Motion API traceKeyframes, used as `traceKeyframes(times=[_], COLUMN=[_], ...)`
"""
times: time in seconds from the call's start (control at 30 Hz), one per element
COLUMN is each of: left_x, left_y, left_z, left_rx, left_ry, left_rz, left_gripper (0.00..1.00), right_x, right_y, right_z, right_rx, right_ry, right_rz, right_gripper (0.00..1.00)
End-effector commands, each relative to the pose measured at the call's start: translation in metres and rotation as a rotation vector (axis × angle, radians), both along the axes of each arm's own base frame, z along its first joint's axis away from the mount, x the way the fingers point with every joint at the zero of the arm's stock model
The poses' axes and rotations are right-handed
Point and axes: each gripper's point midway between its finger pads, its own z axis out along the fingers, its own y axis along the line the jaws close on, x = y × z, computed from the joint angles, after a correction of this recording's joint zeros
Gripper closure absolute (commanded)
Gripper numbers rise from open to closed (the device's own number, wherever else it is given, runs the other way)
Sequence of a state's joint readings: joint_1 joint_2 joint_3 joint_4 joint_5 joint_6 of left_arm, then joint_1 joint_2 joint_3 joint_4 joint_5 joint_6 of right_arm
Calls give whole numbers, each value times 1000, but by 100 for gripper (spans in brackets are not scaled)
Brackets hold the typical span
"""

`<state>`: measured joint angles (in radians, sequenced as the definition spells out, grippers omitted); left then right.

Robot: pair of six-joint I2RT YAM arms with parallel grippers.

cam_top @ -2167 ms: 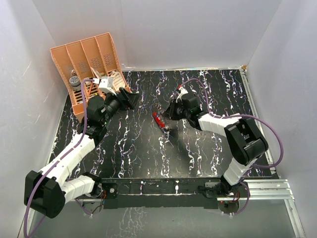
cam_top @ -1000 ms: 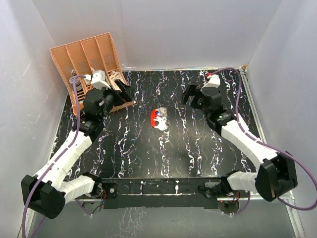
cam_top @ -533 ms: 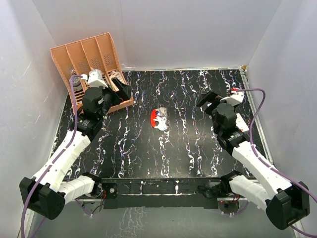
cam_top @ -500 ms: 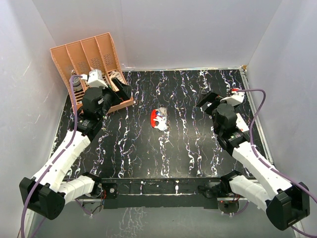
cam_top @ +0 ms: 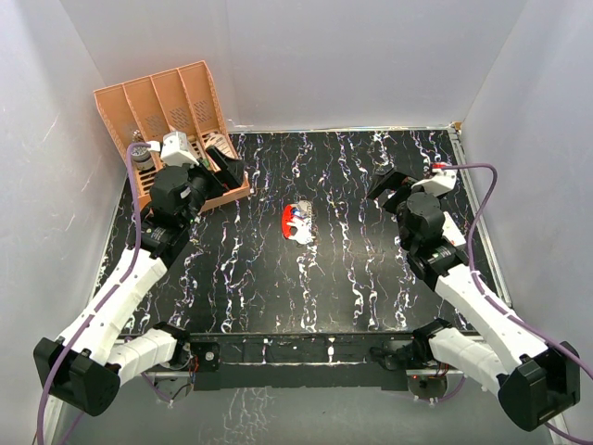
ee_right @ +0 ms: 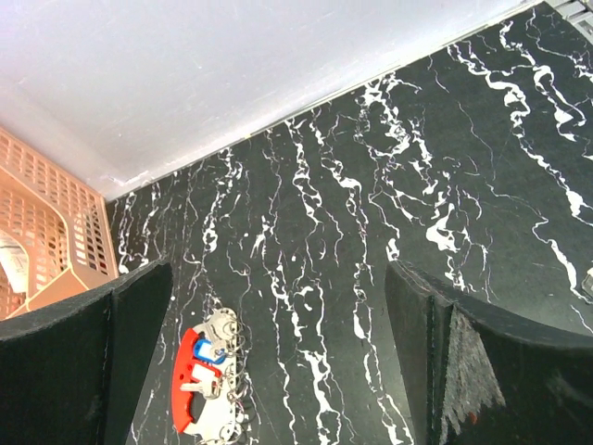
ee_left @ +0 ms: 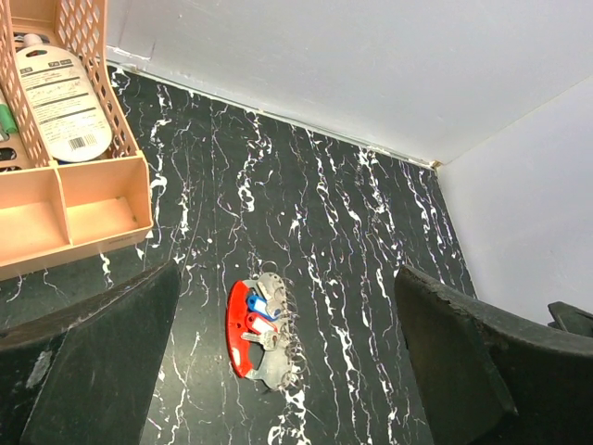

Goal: Put the keys on the keyring

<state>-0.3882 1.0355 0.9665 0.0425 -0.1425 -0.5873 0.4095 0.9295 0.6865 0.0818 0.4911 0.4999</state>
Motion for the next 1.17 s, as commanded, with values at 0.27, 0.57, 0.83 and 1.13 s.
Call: traceKeyframes(times=[0.27, 0.57, 0.83, 1.13], left_x=[-6, -7, -7, -4], left_y=[6, 6, 6, 5], left_z=[16, 18, 18, 13], left_rx=[-14, -16, -18, -14], left_ry=[-43, -47, -47, -36], left_rz=[10, 9, 10, 12], left_gripper=[2, 2, 2, 2], right_x=[5, 6, 8, 8], right_y=[6, 7, 9, 8], right_z=[35, 39, 38, 36], right_rx=[25, 25, 17, 15], right_ry=[-87, -93, -86, -85], right_rz=[28, 31, 41, 37], right_gripper=[2, 2, 2, 2])
